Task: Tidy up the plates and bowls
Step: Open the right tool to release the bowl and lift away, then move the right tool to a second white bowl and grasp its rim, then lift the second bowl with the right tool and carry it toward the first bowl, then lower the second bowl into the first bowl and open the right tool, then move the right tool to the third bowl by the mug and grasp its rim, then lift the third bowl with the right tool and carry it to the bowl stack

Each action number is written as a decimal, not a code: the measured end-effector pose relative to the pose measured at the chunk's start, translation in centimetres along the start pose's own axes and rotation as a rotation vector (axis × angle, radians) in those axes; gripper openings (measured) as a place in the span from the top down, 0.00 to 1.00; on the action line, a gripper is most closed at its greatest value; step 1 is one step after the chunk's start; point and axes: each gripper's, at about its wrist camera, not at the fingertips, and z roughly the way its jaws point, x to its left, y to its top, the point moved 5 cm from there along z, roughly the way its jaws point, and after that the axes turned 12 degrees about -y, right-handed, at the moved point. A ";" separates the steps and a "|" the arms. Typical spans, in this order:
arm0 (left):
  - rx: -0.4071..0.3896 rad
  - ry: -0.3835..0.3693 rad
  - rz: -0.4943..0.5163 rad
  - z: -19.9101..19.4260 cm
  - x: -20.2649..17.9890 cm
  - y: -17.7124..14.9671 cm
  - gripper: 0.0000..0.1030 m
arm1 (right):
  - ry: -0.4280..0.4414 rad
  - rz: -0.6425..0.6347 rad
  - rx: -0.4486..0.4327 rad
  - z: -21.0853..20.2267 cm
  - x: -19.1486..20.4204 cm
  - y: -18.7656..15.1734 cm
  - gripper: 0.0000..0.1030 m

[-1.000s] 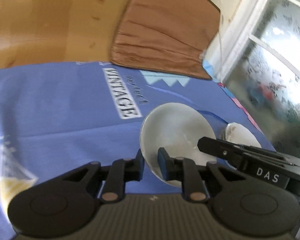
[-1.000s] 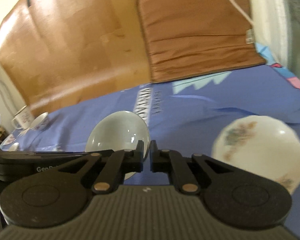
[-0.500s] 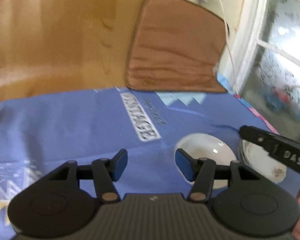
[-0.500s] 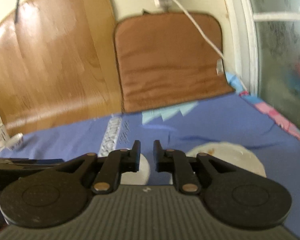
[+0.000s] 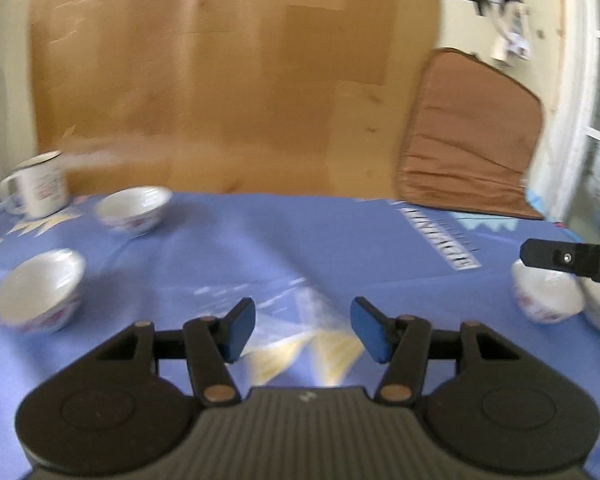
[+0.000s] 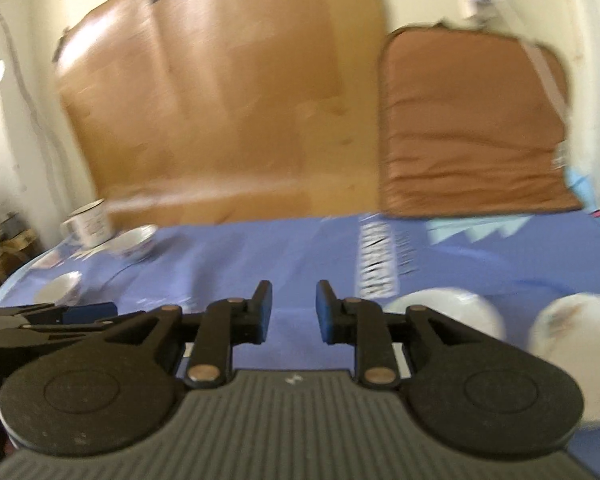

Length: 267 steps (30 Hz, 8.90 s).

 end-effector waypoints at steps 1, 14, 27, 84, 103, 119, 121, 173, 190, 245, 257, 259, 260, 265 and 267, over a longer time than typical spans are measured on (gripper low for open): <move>-0.002 0.012 -0.010 -0.5 0.7 -0.3 0.48 | 0.028 -0.002 0.027 0.5 1.0 -0.2 0.74; -0.086 0.152 -0.210 -6.2 10.5 -3.6 0.42 | 0.251 -0.066 0.311 5.5 11.8 -2.3 0.73; -0.113 0.222 -0.367 -7.1 13.8 -4.5 0.43 | 0.409 -0.123 0.374 10.9 23.5 0.2 0.64; -0.021 0.192 -0.281 -5.1 12.3 -4.0 0.27 | 0.204 0.080 0.435 7.9 8.2 -1.5 0.89; -0.017 0.195 -0.264 -5.0 11.8 -4.0 0.27 | 0.201 0.099 0.468 8.4 8.5 -2.7 0.91; 0.010 -0.006 -0.248 -3.5 6.2 -2.8 0.29 | 0.147 0.016 0.404 3.9 5.2 -2.9 0.92; 0.023 -0.045 -0.243 -3.1 5.1 -2.6 0.29 | 0.149 0.034 0.411 3.7 4.7 -3.0 0.92; 0.224 -0.332 0.055 11.0 -17.7 3.1 0.89 | -0.217 0.113 0.019 -0.5 -10.8 -1.6 0.89; 0.064 -0.168 -0.025 6.6 -8.4 5.1 0.71 | -0.217 0.144 -0.109 -2.4 -9.2 0.3 0.63; 0.074 -0.292 -0.129 -0.5 -0.3 -0.5 0.52 | 0.122 0.127 0.529 2.2 4.4 -4.3 0.89; 0.183 -0.143 -0.152 2.5 -1.2 -1.0 0.75 | 0.200 0.197 0.395 2.3 3.9 -4.3 0.87; 0.212 -0.139 -0.171 3.2 -0.8 -1.6 0.82 | 0.211 0.196 0.393 2.8 3.9 -4.3 0.85; 0.210 -0.148 -0.182 3.4 -0.7 -1.7 0.84 | 0.217 0.196 0.391 3.0 3.9 -4.4 0.84; 0.213 -0.165 -0.219 2.7 -1.1 -1.0 0.85 | 0.209 0.158 0.356 3.3 3.9 -4.2 0.89; 0.191 -0.193 -0.206 2.2 -2.1 0.3 0.85 | 0.208 0.149 0.309 2.5 3.3 -3.5 0.90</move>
